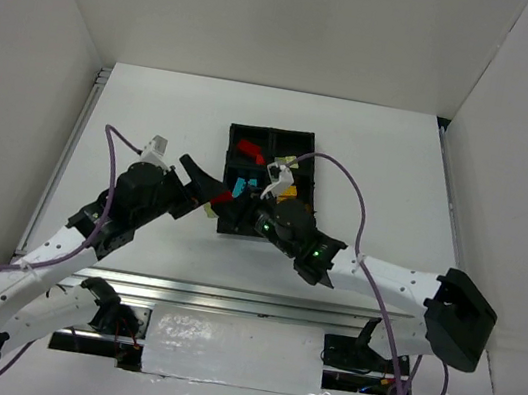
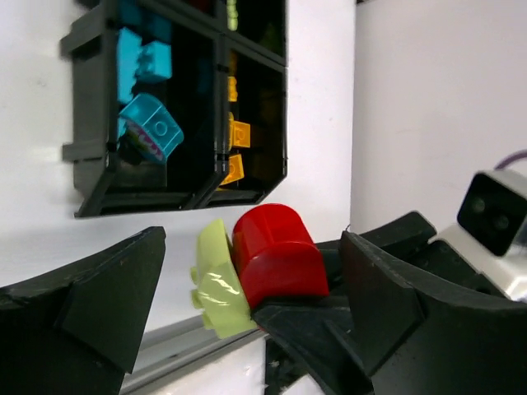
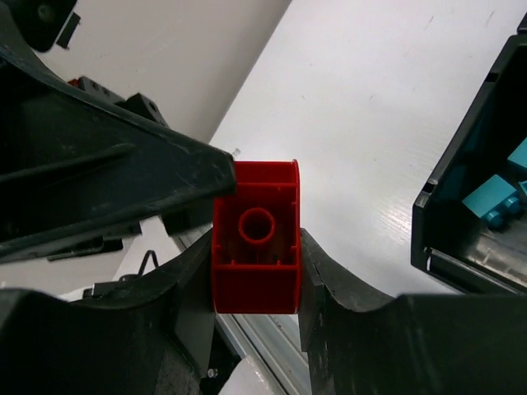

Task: Sort the legos into containers by color

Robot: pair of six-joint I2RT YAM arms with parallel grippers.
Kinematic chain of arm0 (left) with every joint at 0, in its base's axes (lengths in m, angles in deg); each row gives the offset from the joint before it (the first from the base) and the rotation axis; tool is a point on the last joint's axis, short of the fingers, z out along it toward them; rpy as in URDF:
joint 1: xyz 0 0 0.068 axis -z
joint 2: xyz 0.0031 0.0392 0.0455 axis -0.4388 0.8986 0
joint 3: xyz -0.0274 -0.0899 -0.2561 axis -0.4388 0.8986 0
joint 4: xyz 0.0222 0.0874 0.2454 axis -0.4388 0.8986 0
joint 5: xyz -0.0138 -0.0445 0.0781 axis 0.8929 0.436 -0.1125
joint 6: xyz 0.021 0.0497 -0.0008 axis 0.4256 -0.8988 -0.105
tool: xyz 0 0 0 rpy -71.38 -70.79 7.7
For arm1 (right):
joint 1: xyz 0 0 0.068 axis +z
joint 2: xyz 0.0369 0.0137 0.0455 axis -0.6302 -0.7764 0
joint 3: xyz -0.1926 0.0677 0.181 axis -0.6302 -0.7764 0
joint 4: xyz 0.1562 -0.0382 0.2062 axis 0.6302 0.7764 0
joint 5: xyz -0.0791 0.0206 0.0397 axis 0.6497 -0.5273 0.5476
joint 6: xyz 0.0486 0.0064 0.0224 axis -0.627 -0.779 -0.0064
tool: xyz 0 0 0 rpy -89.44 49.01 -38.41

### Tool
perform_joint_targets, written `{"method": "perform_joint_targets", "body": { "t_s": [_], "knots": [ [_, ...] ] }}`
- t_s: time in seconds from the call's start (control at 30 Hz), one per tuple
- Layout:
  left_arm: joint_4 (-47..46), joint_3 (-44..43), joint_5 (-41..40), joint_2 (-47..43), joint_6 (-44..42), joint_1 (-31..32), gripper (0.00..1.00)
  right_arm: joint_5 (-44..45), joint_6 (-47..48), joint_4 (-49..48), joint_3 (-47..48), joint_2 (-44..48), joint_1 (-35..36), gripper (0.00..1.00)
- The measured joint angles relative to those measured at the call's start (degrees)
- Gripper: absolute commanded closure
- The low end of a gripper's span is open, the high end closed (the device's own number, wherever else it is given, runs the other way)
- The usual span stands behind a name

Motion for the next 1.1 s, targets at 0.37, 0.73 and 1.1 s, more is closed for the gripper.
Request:
{"method": "perform_joint_targets", "body": {
  "t_s": [0.37, 0.73, 1.1],
  "knots": [
    [-11.4, 0.0, 18.9, -8.2, -23.0, 0.0, 0.00, -3.8, 0.7, 1.7, -7.0, 24.7, -4.0, 1.00],
    [-33.8, 6.4, 41.5, -8.1, -21.2, 0.3, 0.02, -13.9, 2.0, 1.5, -7.1, 33.2, -4.2, 1.00],
    [-43.6, 6.8, 46.2, -6.5, -18.3, 0.9, 0.12, -20.3, 0.6, -1.5, -7.0, 28.5, -4.2, 1.00]
  ]
}}
